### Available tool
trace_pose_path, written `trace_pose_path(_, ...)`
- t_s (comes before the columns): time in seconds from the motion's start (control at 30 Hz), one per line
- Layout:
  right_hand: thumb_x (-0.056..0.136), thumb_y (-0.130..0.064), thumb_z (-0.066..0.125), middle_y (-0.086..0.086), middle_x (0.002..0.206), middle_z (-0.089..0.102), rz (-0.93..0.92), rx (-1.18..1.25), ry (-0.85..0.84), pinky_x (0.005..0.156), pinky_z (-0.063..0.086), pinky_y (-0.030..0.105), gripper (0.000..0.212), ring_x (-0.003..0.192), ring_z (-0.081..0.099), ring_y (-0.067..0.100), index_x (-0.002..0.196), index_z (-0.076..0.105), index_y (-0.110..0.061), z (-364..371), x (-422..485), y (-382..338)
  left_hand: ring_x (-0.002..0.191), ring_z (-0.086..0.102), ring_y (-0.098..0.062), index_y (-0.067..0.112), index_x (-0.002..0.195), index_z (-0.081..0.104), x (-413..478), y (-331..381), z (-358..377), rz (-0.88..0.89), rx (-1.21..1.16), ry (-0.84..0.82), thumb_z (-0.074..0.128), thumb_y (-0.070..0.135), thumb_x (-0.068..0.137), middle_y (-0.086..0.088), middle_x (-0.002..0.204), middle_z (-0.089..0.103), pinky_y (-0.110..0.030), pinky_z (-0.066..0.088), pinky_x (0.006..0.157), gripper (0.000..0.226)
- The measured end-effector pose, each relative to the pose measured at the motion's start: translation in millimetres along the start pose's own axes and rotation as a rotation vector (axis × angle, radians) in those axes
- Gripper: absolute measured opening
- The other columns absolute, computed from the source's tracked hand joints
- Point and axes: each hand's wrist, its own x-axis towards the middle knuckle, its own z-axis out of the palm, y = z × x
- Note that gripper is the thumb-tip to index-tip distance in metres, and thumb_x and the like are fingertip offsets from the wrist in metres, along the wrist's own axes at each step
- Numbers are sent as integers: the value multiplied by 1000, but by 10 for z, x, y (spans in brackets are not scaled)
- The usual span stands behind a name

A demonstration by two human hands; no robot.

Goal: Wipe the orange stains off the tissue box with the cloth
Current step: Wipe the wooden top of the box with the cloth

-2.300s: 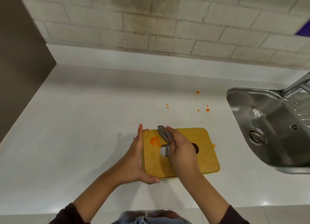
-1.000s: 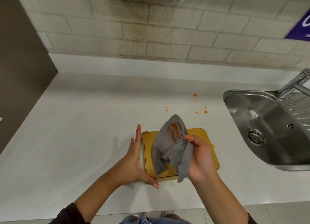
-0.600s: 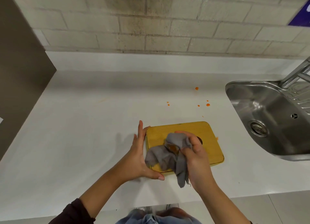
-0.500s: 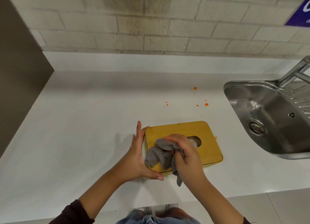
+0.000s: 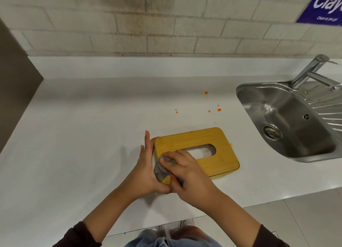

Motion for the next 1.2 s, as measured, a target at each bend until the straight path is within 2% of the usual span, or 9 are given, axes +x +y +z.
trace_pose_path(0.13, 80, -3, 53, 7, 117, 58, -42, 0, -86, 91, 38, 27, 39, 105, 49, 20, 116, 64, -14, -198, -213, 77, 146, 16, -24, 46, 132, -37, 20, 2, -16, -60, -3, 5, 87, 61, 41, 7, 154, 20, -59, 17, 116, 155)
trace_pose_path(0.47, 73, 2, 45, 4, 108, 52, 384, -37, 256, 89, 33, 17, 42, 103, 45, 19, 104, 70, -10, -766, -598, 899, 148, 0, -19, 55, 126, -39, -13, 90, -49, -167, 99, -56, 81, 69, 34, 14, 159, -1, -53, 15, 119, 152)
trace_pose_path(0.63, 77, 8, 50, 17, 108, 53, 369, -75, 283, 86, 36, 27, 38, 100, 49, 30, 106, 69, -7, -826, -247, 1130, 144, -12, -6, 53, 131, -32, -11, 166, -131, -219, 191, -121, 77, 76, 30, 32, 149, -7, -41, -13, 118, 150)
trace_pose_path(0.7, 81, 9, 51, 18, 111, 53, 396, -55, 301, 87, 39, 29, 36, 104, 50, 30, 111, 66, -7, -885, -126, 1233, 143, -7, 0, 54, 135, -16, 4, 260, -201, -252, 231, -118, 71, 81, 29, 36, 147, -6, -43, -12, 119, 140)
trace_pose_path(0.77, 82, 7, 50, 15, 113, 53, 430, 16, 345, 89, 39, 23, 37, 105, 52, 26, 114, 62, -6, -966, -58, 1306, 145, 12, -8, 53, 139, 9, 55, 385, -260, -267, 246, 36, 66, 83, 40, 21, 156, 9, -44, 7, 121, 118)
trace_pose_path(0.83, 82, 6, 48, 11, 113, 54, 436, 87, 395, 86, 37, 12, 37, 102, 52, 17, 115, 60, -7, -1042, -62, 1334, 135, 36, -10, 44, 138, 33, 134, 522, -278, -226, 320, 249, 62, 69, 63, 11, 150, 33, -34, 27, 111, 84)
trace_pose_path(0.9, 82, 4, 50, 4, 110, 56, 423, 131, 429, 81, 33, 0, 35, 97, 50, 8, 113, 60, -9, -1122, -150, 1365, 119, 46, -1, 40, 131, 48, 253, 681, -181, -176, 374, 374, 58, 53, 75, 15, 133, 50, -22, 32, 98, 59)
trace_pose_path(1.03, 79, 2, 51, -3, 103, 55, 409, 167, 429, 78, 34, 0, 32, 93, 49, 2, 106, 61, -13, -1285, -446, 1497, 101, 52, 15, 40, 115, 60, 574, 1030, 295, -115, 320, 411, 58, 34, 89, 29, 109, 59, -3, 35, 88, 27)
trace_pose_path(1.2, 77, 5, 51, -7, 97, 52, 442, 94, 392, 72, 32, -4, 31, 87, 48, 3, 98, 63, -14, -1538, -950, 1849, 89, 60, 6, 25, 113, 66, 926, 1321, 1107, -64, 185, 364, 59, 22, 90, 11, 108, 67, -3, 42, 81, 24)
